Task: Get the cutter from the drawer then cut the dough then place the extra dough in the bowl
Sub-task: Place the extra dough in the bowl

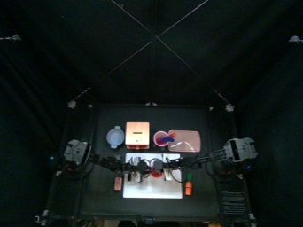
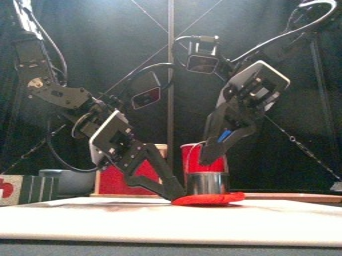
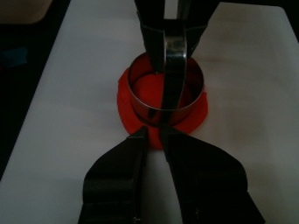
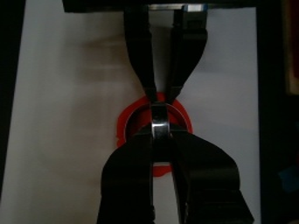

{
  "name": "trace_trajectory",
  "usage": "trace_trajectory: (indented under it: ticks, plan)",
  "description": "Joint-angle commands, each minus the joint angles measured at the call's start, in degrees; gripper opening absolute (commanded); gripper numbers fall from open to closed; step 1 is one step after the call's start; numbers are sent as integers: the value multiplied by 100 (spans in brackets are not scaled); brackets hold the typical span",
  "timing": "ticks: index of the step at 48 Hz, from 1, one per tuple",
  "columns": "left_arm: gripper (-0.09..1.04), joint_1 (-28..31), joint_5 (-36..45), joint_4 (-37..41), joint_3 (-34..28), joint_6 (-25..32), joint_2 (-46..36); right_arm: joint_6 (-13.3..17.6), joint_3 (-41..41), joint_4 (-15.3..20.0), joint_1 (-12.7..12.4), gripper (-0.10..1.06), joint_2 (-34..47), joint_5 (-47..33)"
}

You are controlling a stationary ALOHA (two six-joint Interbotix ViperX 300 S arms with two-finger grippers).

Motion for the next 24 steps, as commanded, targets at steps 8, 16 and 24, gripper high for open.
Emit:
trace_trajectory:
  ticks: [8, 16, 24]
  plan:
    - [63, 18, 141, 0, 9, -18, 9, 18, 439, -141, -26, 39, -1318, 149]
    - [63, 18, 141, 0, -18, -18, -158, 35, 1125, -105, -79, 39, -1758, 290]
    - [63, 132, 141, 9, -26, 0, -501, 35, 1573, -79, -141, 39, -1749, 290]
